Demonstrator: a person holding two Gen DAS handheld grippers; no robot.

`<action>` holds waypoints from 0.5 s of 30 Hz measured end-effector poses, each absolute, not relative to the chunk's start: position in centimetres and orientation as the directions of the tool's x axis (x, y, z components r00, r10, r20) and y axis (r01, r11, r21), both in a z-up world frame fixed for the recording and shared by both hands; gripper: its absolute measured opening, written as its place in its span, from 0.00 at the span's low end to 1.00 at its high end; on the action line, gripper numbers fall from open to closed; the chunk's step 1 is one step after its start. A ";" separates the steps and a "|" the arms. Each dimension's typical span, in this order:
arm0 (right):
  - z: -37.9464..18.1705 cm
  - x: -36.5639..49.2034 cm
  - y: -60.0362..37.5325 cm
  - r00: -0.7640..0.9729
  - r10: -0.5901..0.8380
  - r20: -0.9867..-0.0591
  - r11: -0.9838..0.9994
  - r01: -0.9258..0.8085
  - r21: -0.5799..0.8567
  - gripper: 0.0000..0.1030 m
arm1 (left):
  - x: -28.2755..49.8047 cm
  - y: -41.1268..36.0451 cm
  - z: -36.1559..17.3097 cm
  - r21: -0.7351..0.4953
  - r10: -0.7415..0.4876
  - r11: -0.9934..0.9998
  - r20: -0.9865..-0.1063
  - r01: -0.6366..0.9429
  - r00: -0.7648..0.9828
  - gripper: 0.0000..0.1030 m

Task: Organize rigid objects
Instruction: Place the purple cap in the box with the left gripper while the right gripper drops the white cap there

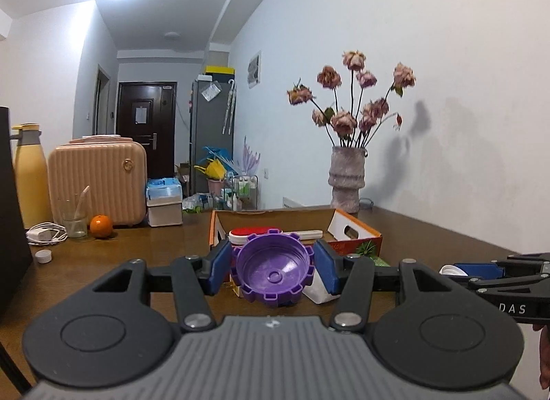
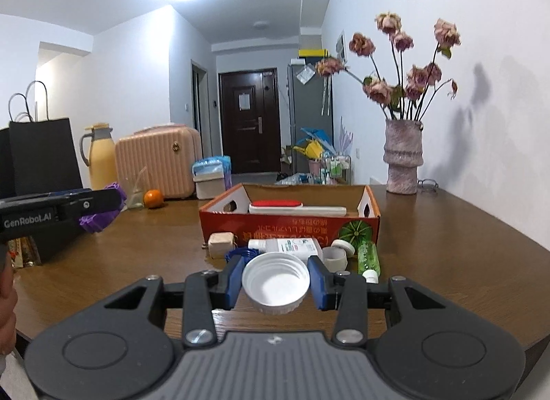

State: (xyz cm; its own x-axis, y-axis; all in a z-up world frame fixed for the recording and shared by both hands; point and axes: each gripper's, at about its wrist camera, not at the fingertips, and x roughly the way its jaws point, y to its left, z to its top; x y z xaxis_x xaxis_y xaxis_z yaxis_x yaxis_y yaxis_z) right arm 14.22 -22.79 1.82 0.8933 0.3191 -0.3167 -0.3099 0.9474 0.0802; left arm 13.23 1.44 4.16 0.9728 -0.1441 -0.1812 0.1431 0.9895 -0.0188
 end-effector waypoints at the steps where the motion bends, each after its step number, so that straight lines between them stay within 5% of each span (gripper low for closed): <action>1: 1.6 15.0 -22.7 0.892 0.316 -0.323 0.948 -0.309 0.075 0.38 | 14.3 1.6 4.2 -0.022 -0.163 0.987 -0.184 0.161 0.969 0.52; 10: 2.8 25.2 -22.7 0.869 0.359 -0.340 0.932 -0.354 0.080 0.38 | 27.6 3.0 6.0 -0.064 -0.262 0.965 -0.245 0.254 0.934 0.52; 15: 3.2 35.0 -21.9 0.846 0.364 -0.389 0.928 -0.365 0.073 0.38 | 38.7 4.0 5.5 -0.115 -0.271 0.963 -0.412 0.245 0.870 0.52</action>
